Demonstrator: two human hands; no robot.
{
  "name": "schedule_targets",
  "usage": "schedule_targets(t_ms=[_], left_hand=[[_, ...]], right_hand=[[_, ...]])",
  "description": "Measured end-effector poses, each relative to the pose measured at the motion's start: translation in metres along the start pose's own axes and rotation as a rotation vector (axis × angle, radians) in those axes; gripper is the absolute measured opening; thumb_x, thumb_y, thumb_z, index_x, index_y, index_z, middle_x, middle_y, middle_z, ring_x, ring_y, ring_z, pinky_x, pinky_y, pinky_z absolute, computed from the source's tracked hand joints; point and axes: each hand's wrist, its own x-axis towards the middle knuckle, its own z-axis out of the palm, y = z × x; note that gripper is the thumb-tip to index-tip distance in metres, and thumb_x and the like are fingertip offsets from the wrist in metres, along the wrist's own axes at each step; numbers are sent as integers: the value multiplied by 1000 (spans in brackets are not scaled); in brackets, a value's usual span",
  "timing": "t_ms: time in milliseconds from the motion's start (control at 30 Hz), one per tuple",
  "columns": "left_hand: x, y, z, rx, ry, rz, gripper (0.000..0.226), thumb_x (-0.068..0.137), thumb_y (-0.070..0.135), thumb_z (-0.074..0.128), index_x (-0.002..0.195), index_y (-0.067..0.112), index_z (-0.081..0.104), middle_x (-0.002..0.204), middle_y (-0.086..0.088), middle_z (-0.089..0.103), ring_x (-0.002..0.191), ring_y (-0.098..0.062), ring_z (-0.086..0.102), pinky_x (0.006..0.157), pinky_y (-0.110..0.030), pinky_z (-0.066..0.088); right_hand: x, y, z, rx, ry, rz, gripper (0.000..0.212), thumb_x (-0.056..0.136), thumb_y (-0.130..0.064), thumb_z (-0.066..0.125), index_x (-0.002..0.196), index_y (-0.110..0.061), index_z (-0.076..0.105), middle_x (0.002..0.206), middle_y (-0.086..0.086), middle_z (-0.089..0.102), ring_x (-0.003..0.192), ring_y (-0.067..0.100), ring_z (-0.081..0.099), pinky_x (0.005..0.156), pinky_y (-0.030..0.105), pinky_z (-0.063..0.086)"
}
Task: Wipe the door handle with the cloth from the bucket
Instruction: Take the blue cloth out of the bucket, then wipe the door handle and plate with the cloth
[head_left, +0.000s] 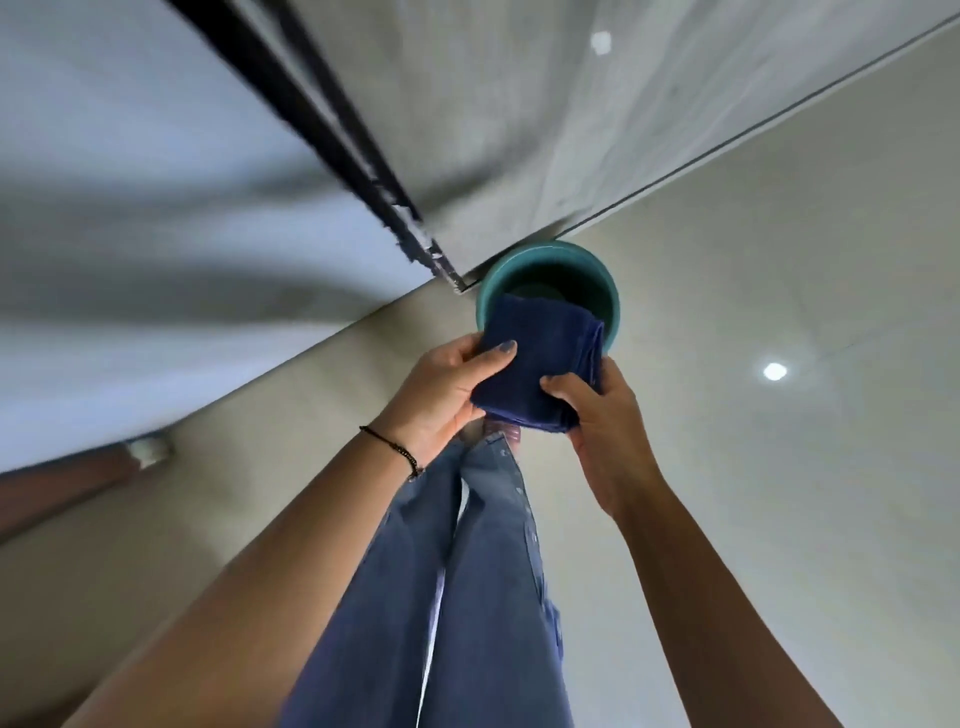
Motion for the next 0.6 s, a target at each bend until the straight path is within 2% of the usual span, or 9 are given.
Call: schedule_targets(t_ms=[67,167,233,300,333,400,467,533,600], left_hand=[[-62,11,-2,2,81,92,32,90,6,57,122,-1,57,120,-21,63,101,-28,64,87,-39,56],[-140,25,-17,11,187,196,32,90,4,57,122,1,57,117,-19,64,106,-30,62,92,-45,51],[-189,34,-36,28,307,287,30,90,5,58,120,3,60,109,-15,68,100,-27,63,87,-46,52],[-235,38,-62,19,412,399,18,89,6,61,106,13,65,94,-4,71,84,-17,68,72,-34,57],[-254,39,-74,7,450,443,16,88,7,63,99,17,65,91,0,71,78,-12,69,67,-28,58],[-297,35,-105,-31,525,525,15,86,9,65,96,21,66,94,-1,73,78,-11,71,69,-29,59],[-336,25,-138,-64,584,594,16,86,11,66,97,21,67,95,-3,74,82,-16,71,72,-32,59],[-370,12,-169,-103,617,634,14,87,13,64,97,22,67,89,1,76,81,-15,72,68,-28,57],[-407,-6,-206,-115,612,665,12,90,17,60,95,23,68,85,4,77,79,-12,72,67,-24,57]], right_hand=[[-45,-20,24,-104,-50,-45,50,78,-8,64,126,-11,51,122,11,64,107,25,63,85,36,57],[-95,-35,67,-221,-78,-143,52,82,-13,62,131,-12,45,124,8,58,109,21,58,76,19,54],[-126,-37,100,-426,-102,-312,60,75,-20,60,132,-22,42,131,5,53,117,21,53,90,26,52],[-157,-33,138,-670,-208,-546,65,75,-20,60,135,-33,37,139,-4,45,128,17,44,106,36,41],[-169,-30,154,-781,-289,-659,68,76,-18,60,138,-32,35,141,-10,41,130,12,39,109,33,35],[-198,-14,197,-917,-484,-776,72,73,-14,58,140,-27,35,139,-20,35,128,5,34,109,26,29],[-225,13,240,-914,-711,-663,75,72,-12,56,141,-30,33,144,-19,34,131,5,37,108,33,39],[-250,44,275,-856,-862,-522,80,75,-10,56,146,-34,27,149,-14,33,132,7,42,103,40,48],[-277,79,311,-829,-900,-467,79,77,-8,58,146,-35,28,147,-10,40,122,5,52,94,32,54]])
